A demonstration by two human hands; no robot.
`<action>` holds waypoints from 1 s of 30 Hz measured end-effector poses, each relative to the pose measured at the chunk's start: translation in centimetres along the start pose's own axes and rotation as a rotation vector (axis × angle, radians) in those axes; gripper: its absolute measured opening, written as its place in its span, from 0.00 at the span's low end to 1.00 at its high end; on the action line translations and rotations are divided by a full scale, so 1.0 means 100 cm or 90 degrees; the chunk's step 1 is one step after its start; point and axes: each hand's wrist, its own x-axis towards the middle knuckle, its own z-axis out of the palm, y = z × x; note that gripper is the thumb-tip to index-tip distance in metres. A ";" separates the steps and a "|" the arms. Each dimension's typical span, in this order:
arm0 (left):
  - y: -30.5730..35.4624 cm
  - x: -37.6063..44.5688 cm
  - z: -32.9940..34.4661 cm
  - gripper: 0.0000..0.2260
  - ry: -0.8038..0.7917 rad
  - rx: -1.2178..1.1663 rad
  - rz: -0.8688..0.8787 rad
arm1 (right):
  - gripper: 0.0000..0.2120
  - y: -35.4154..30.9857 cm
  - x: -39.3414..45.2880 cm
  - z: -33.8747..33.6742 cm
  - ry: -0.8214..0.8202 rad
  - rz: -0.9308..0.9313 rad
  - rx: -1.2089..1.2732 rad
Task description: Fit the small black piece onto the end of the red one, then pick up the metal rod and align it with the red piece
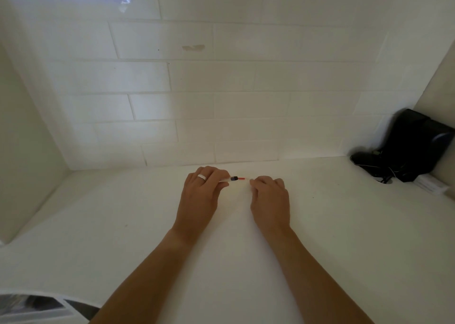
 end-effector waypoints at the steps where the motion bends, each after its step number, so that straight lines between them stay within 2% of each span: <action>1: 0.001 0.000 -0.001 0.06 0.007 -0.008 -0.001 | 0.10 -0.001 0.000 -0.001 0.004 0.005 0.009; 4: 0.004 0.002 -0.004 0.04 0.036 -0.048 -0.009 | 0.04 -0.002 -0.001 -0.005 -0.004 0.020 0.038; 8: 0.013 0.005 -0.010 0.17 0.076 -0.161 -0.134 | 0.09 -0.002 -0.002 -0.004 -0.020 0.038 0.070; 12: 0.012 0.004 -0.014 0.23 0.097 -0.251 -0.172 | 0.09 -0.001 -0.002 0.000 -0.036 0.028 0.062; 14: 0.008 0.006 -0.015 0.21 0.103 -0.281 -0.201 | 0.08 -0.003 -0.002 -0.003 -0.020 0.027 0.087; 17: 0.003 0.006 -0.013 0.11 0.117 -0.343 -0.284 | 0.02 -0.007 -0.002 -0.009 0.008 0.052 0.172; 19: 0.001 0.006 -0.013 0.07 0.119 -0.375 -0.342 | 0.03 -0.006 -0.001 -0.013 0.022 0.071 0.250; 22: 0.000 0.007 -0.012 0.04 0.116 -0.409 -0.400 | 0.02 -0.002 -0.001 -0.016 0.039 0.093 0.349; 26: -0.005 0.007 -0.011 0.03 0.102 -0.468 -0.463 | 0.10 0.004 0.001 -0.012 0.009 0.108 0.433; 30: -0.009 0.006 -0.011 0.03 0.111 -0.490 -0.496 | 0.11 0.003 0.000 -0.014 -0.013 0.078 0.438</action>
